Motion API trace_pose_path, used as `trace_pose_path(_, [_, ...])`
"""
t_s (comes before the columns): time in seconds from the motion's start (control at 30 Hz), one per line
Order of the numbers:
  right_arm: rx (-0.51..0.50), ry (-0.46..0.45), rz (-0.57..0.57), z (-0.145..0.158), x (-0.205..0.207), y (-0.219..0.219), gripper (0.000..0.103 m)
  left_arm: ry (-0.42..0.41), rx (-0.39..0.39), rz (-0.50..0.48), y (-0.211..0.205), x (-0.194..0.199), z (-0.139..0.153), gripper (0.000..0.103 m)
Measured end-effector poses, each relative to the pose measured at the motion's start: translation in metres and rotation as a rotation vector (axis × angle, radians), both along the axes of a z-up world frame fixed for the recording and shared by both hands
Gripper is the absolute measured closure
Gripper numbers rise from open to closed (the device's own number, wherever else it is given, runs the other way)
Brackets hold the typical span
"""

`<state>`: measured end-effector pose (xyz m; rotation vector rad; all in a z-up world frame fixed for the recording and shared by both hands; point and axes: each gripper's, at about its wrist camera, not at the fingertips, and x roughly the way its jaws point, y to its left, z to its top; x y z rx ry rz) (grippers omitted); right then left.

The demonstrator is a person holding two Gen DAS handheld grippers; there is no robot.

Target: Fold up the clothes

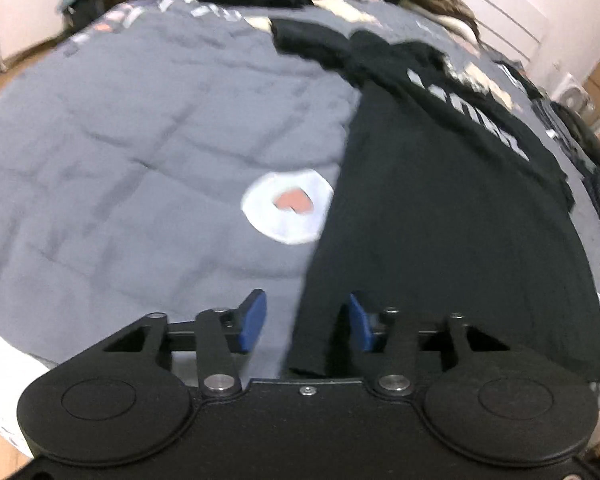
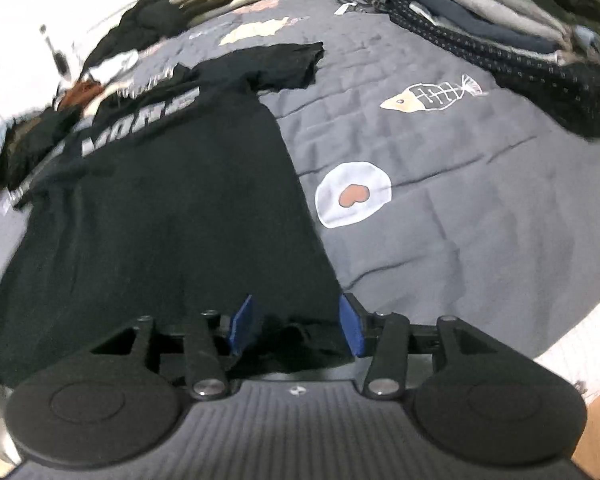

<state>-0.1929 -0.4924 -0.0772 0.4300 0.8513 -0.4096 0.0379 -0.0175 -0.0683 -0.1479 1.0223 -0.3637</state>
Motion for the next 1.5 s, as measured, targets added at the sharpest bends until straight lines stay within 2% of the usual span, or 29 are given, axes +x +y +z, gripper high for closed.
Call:
trace_pose_path(0.07, [0.006,0.043,-0.003,-0.008,0.002,0.001,0.055,-0.006,0.023,-0.031,-0.008,-0.003,-0.001,0.063])
trace_pose_path(0.1, [0.030,0.045,-0.001,-0.011,0.002,0.001,0.055,-0.008,0.036,-0.045,-0.010,-0.004,-0.003,0.068])
trace_pose_path(0.13, [0.056,0.039,0.004,-0.013,0.003,0.001,0.055,-0.008,0.050,-0.053,-0.013,-0.005,-0.005,0.077])
trace_pose_path(0.2, [0.067,0.033,0.008,-0.016,0.003,0.000,0.057,0.002,0.061,-0.048,-0.013,-0.005,-0.008,0.087])
trace_pose_path(0.23, [0.069,0.031,0.010,-0.017,0.003,0.000,0.068,0.008,0.065,-0.043,-0.013,-0.005,-0.009,0.092])
trace_pose_path(0.3, [0.098,0.023,-0.001,-0.019,0.002,-0.003,0.083,0.022,0.032,-0.021,-0.007,-0.005,-0.006,0.096])
trace_pose_path(0.33, [0.122,0.008,-0.013,-0.019,0.000,-0.004,0.091,0.026,0.007,-0.009,-0.003,-0.006,-0.003,0.097])
trace_pose_path(0.37, [0.151,-0.017,-0.028,-0.017,-0.004,-0.007,0.094,0.027,-0.021,0.002,0.001,-0.008,0.001,0.098])
trace_pose_path(0.47, [0.237,-0.131,-0.068,0.001,-0.020,-0.016,0.097,0.035,-0.111,0.014,0.013,-0.018,0.018,0.098])
trace_pose_path(0.57, [0.273,-0.228,-0.060,0.027,-0.038,-0.016,0.097,0.029,-0.098,-0.020,0.017,-0.032,0.037,0.099])
trace_pose_path(0.63, [0.259,-0.255,-0.030,0.044,-0.047,-0.013,0.098,0.046,-0.049,-0.046,0.012,-0.035,0.038,0.099])
trace_pose_path(0.73, [0.180,-0.200,0.039,0.060,-0.050,-0.007,0.098,0.078,0.035,-0.085,0.001,-0.038,0.036,0.098])
trace_pose_path(0.8, [0.091,-0.092,0.092,0.057,-0.041,-0.002,0.097,0.099,0.092,-0.111,-0.006,-0.040,0.034,0.096])
trace_pose_path(0.9, [-0.046,0.141,0.141,0.034,-0.021,0.007,0.094,0.112,0.188,-0.123,-0.014,-0.041,0.031,0.086])
trace_pose_path(0.97, [-0.050,0.167,0.137,0.032,-0.018,0.005,0.093,0.073,0.211,-0.096,-0.009,-0.042,0.036,0.081])
trace_pose_path(1.03, [-0.044,0.174,0.132,0.032,-0.017,0.001,0.083,0.002,0.174,-0.064,0.000,-0.043,0.051,0.072])
trace_pose_path(1.07, [-0.054,0.155,0.122,0.037,-0.018,-0.001,0.080,-0.044,0.158,-0.056,0.004,-0.044,0.059,0.070])
trace_pose_path(1.1, [-0.070,0.118,0.107,0.044,-0.020,-0.004,0.075,-0.088,0.146,-0.056,0.005,-0.044,0.066,0.068])
trace_pose_path(1.2, [-0.107,0.012,0.087,0.063,-0.016,-0.017,0.071,-0.217,0.115,-0.070,0.003,-0.038,0.085,0.066])
trace_pose_path(1.3, [-0.138,-0.062,0.067,0.073,0.007,-0.031,0.066,-0.289,0.103,-0.085,-0.012,-0.018,0.095,0.066])
trace_pose_path(1.37, [-0.133,-0.125,0.060,0.076,0.030,-0.039,0.065,-0.325,0.110,-0.125,-0.029,-0.003,0.099,0.066])
trace_pose_path(1.5, [-0.104,-0.243,0.057,0.080,0.083,-0.047,0.063,-0.402,0.186,-0.219,-0.080,0.035,0.101,0.057])
